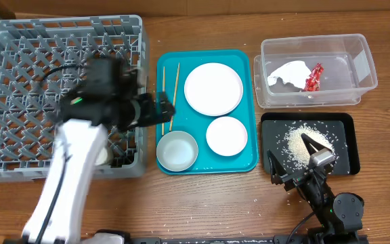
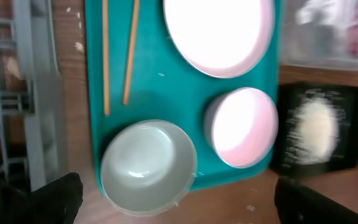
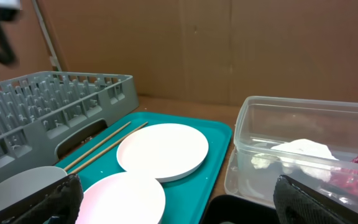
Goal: Sort waste into correct bins and load items into the dishwasher
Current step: 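Grasp the wooden chopsticks on the teal tray with the left gripper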
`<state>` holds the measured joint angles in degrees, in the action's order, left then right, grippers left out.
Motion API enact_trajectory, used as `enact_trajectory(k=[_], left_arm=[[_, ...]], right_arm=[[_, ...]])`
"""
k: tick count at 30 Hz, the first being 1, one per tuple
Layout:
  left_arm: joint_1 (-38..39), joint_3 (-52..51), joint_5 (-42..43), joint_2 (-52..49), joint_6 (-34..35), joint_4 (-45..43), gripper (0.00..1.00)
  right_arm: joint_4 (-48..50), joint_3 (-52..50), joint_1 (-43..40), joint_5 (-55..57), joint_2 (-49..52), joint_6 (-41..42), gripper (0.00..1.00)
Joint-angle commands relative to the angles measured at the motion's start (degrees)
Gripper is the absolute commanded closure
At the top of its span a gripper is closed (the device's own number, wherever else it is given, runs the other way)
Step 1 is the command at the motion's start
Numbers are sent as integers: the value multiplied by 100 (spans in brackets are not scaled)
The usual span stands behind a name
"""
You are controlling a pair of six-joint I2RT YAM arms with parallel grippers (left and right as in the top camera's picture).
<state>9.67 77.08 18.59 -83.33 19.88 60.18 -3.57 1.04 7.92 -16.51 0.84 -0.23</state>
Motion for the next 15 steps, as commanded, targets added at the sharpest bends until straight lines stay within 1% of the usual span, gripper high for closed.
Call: enact_trajectory(k=[1, 5, 7, 8, 9, 12, 13, 14, 15], left_arm=[[503, 197, -1661, -774, 396, -350, 0], [850, 262, -2332, -1655, 396, -979, 9], [914, 262, -2365, -1965, 398, -1259, 16], [916, 262, -2321, -2225, 431, -1528, 30], [916, 262, -2354, -2337, 457, -1644, 42], [914, 262, -2345, -2647, 435, -2081, 55], [916, 262, -2350, -2743, 323, -2201, 56], [916, 262, -2347, -2830, 216, -2302, 55], [918, 262, -2352, -2916, 155, -2376, 51]], right_arm=[[28, -57, -11, 42, -55, 28, 0], [28, -57, -13, 42, -55, 26, 0], [28, -57, -11, 42, -55, 28, 0], [28, -57, -11, 42, -55, 26, 0], [28, -57, -11, 42, -55, 26, 0], [28, -57, -11, 42, -55, 26, 0], [28, -57, -11, 42, -55, 26, 0], [28, -57, -11, 42, -55, 26, 0], [28, -57, -11, 42, -55, 28, 0]])
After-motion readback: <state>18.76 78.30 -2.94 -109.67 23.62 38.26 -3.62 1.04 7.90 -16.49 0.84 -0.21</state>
